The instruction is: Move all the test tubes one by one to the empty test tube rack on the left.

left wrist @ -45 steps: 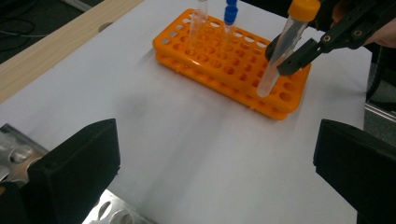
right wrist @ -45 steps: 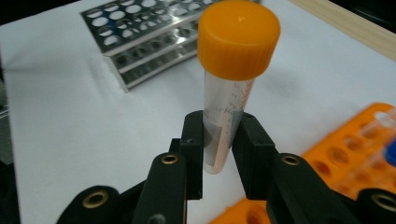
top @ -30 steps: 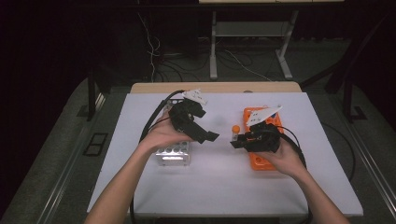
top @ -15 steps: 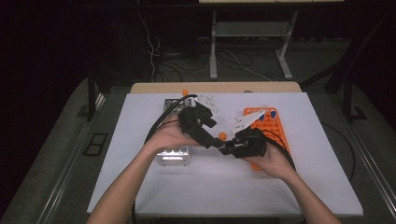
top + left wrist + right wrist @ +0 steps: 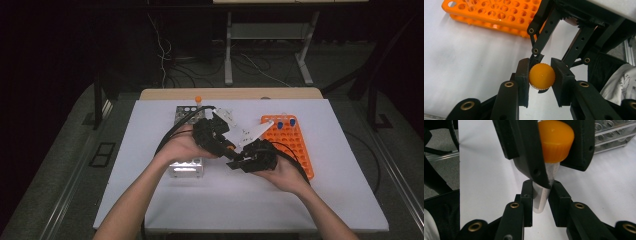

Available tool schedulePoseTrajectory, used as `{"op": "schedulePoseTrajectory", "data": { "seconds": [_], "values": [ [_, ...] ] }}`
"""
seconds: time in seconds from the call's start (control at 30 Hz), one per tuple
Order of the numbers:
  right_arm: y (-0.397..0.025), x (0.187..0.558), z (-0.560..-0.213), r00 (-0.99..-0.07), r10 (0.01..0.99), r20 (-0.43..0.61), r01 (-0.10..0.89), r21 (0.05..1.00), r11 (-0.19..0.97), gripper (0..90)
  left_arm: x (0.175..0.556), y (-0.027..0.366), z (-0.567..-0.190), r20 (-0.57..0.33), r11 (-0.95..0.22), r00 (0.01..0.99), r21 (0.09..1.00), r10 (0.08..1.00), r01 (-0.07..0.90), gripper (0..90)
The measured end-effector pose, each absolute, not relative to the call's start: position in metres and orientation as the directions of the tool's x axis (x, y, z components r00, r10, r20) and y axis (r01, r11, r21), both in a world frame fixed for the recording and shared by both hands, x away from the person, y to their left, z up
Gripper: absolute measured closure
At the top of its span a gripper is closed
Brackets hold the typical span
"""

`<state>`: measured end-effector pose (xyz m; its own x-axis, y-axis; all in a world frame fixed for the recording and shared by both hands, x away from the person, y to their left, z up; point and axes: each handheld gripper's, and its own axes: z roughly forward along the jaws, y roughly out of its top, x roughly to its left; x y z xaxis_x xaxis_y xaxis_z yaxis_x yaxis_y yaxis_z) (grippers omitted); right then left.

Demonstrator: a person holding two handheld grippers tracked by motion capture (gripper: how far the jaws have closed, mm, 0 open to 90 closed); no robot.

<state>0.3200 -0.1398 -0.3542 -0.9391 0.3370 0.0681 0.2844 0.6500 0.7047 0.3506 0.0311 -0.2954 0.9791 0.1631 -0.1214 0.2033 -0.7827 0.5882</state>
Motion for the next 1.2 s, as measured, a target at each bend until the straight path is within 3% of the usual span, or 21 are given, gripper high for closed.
{"op": "schedulePoseTrajectory", "data": {
  "seconds": [0.73,1.03,1.2],
  "values": [
    [-0.181,0.320,-0.342,-0.889,0.444,0.110,0.367,0.750,0.550,54.4,0.377,0.063,-0.260,-0.071,-0.743,0.955,0.613,0.287,0.269,68.6],
    [-0.203,0.316,-0.338,-0.860,0.495,0.122,0.402,0.759,0.511,29.7,0.394,0.077,-0.247,-0.054,-0.730,0.936,0.611,0.348,0.307,68.6],
    [-0.219,0.313,-0.336,-0.840,0.527,0.132,0.426,0.762,0.488,10.7,0.404,0.086,-0.240,-0.041,-0.725,0.923,0.606,0.383,0.328,68.6]
  ]
}}
